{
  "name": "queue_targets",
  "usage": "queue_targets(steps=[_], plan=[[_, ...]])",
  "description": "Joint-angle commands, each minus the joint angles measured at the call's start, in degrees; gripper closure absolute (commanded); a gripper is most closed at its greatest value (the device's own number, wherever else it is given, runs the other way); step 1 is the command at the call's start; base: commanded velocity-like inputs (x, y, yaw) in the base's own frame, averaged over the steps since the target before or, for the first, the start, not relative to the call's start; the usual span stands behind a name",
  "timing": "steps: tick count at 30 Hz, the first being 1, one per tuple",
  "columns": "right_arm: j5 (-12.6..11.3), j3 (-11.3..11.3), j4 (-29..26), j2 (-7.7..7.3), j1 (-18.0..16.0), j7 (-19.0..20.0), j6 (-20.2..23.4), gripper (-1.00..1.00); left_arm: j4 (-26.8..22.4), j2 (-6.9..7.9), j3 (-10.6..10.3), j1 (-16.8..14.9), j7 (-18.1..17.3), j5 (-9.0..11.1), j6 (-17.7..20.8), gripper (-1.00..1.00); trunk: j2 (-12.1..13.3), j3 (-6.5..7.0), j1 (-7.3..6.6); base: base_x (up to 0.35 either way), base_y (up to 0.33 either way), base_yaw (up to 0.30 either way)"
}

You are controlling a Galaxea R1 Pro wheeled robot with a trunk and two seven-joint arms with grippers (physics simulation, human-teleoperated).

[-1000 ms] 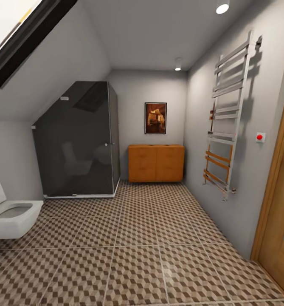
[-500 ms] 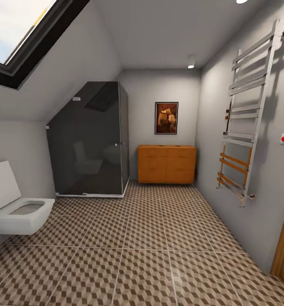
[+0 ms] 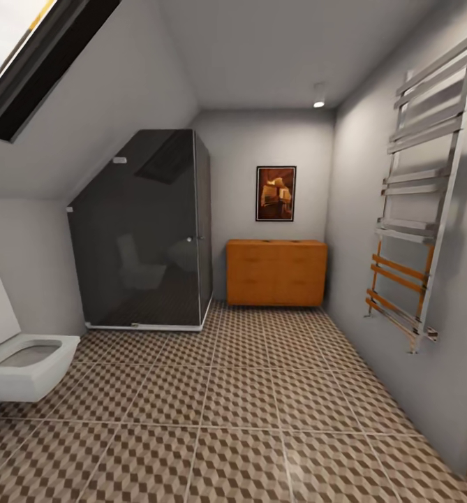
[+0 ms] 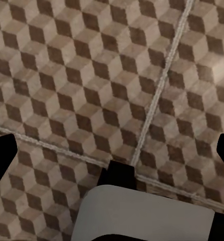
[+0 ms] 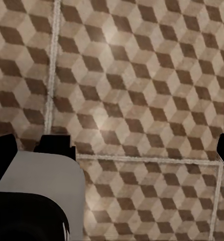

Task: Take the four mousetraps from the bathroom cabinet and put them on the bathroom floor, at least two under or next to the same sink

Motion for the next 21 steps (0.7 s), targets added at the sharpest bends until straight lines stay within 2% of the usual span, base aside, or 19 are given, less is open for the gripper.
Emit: queue_targets(steps=[1, 10, 21], plan=[[0.45, 0.22, 0.18, 0.01, -0.08, -0.29, -0.27, -1.0, -0.06, 0.0, -0.49, -0.01, 0.19, 0.39, -0.06, -1.0, -0.03, -0.07, 0.03, 0.323, 0.0, 0.0], [0.37, 0.15, 0.18, 0.15, -0.08, -0.27, -0.4, -1.0, -0.06, 0.0, -0.45, -0.01, 0.17, 0.42, -0.06, -1.0, -0.03, -0.07, 0.03, 0.324, 0.0, -0.023], [0.27, -0.07, 0.18, 0.33, -0.08, -0.29, -0.38, -1.0, -0.06, 0.0, -0.44, -0.01, 0.16, 0.44, -0.34, -1.0, -0.03, -0.07, 0.03, 0.324, 0.0, -0.195]])
